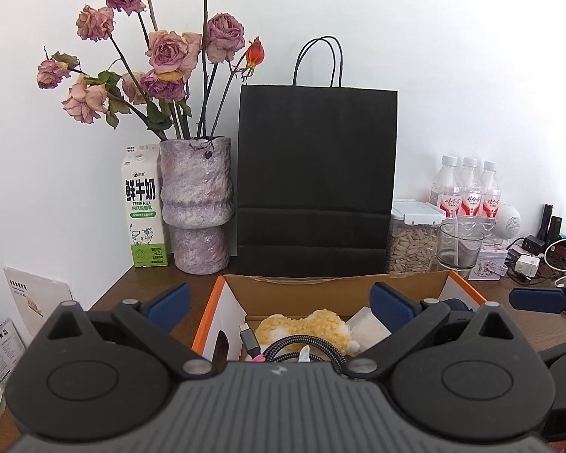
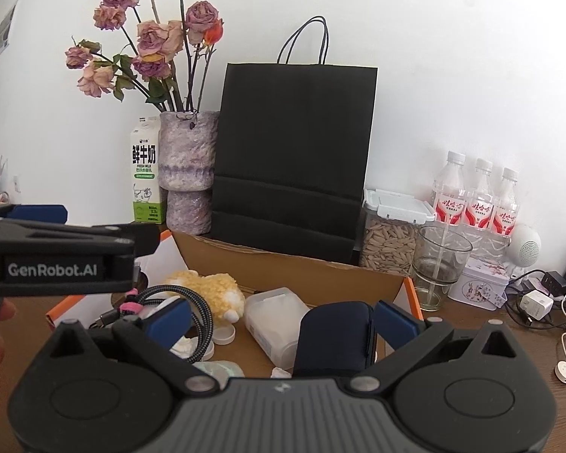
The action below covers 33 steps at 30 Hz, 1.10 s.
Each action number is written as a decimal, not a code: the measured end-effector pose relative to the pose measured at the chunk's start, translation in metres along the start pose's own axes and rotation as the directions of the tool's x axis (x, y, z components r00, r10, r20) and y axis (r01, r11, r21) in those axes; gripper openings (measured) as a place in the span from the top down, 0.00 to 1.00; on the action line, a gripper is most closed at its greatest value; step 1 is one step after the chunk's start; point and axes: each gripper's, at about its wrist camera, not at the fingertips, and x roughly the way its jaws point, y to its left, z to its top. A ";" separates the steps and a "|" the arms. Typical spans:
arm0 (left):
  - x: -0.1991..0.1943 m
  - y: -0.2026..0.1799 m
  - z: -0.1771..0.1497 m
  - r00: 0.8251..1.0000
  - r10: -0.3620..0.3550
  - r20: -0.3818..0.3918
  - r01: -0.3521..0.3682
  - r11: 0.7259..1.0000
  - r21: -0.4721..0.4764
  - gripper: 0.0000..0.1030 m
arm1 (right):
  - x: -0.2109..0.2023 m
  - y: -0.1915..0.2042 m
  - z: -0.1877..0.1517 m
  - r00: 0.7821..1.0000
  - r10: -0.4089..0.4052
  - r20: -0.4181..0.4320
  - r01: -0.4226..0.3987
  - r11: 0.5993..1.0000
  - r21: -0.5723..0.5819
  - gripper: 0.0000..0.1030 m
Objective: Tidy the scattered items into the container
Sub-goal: 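Move both tools back from the box toward the table items, then grasp the white round cap with the left tool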
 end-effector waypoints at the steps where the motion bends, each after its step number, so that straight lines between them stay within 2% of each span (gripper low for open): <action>1: -0.006 0.000 0.000 1.000 -0.001 0.007 0.001 1.000 0.004 0.00 | -0.004 -0.001 0.000 1.000 -0.001 0.003 0.001 1.000 0.000 0.00; 10: -0.058 0.013 -0.014 1.000 0.002 0.027 -0.002 1.000 -0.013 0.00 | -0.058 -0.008 -0.014 1.000 -0.002 0.029 0.003 1.000 -0.012 0.00; 17: -0.094 0.031 -0.044 1.000 -0.003 -0.017 0.003 1.000 -0.012 0.00 | -0.114 -0.015 -0.044 0.999 -0.020 0.046 0.021 1.000 -0.023 0.00; 24: -0.115 0.037 -0.071 0.996 -0.001 -0.084 0.000 1.000 -0.015 0.00 | -0.147 -0.018 -0.086 1.000 -0.025 -0.010 0.025 1.000 -0.008 0.00; 33: -0.128 0.034 -0.100 0.986 -0.040 -0.160 0.036 0.999 -0.030 0.00 | -0.152 -0.019 -0.140 0.992 -0.020 -0.124 0.030 0.996 0.083 0.00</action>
